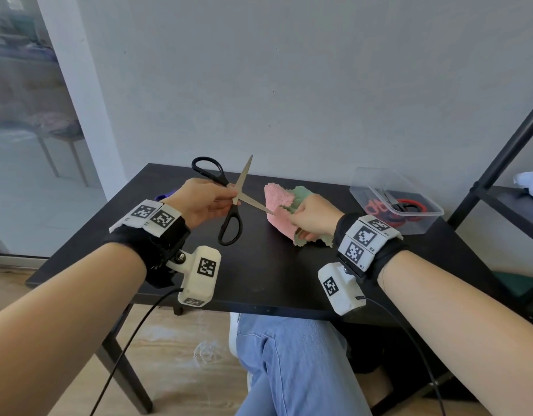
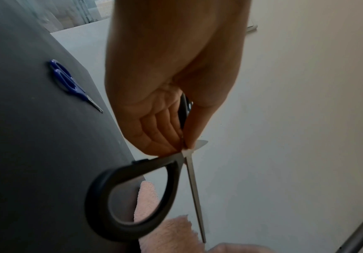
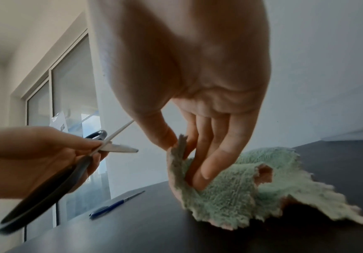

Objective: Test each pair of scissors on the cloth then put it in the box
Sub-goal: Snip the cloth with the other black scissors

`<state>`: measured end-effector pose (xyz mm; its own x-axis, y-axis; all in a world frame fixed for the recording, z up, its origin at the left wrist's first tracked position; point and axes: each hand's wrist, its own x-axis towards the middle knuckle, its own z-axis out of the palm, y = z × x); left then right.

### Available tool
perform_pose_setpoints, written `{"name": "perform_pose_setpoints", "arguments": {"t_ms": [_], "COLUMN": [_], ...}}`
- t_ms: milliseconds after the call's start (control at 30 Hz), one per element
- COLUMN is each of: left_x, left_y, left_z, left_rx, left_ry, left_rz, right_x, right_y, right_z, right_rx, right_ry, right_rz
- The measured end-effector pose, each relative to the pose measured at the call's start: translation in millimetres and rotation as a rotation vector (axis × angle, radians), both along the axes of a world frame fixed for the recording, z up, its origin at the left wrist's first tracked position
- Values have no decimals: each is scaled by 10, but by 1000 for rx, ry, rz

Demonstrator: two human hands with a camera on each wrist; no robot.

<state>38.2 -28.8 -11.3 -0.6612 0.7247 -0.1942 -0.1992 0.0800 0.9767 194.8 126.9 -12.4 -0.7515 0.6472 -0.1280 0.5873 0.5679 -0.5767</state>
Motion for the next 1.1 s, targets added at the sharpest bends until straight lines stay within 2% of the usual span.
{"name": "perform_pose_setpoints", "arguments": {"t_ms": [300,400,633,933,1100], "left_x": [-42,-39,-31,-61,-100], "left_y": [216,328,501,707,815], "left_z": [68,85,104,122,186], "left_rx": [-1,1,16,72,97], "left_ry": [44,54,44,-3,-14], "left_rz": [-129,-152,-167,-166,-156], "right_x": [-149,-232,-329,-388,-408], "right_y": [173,184,235,410,494], "right_z": [183,239,211,191,291], "right_rx": [-228,-246,-324,-307,-406], "right_ry": [359,437,526,522,555], "right_rz": [-21,-1,11,31,35]}}
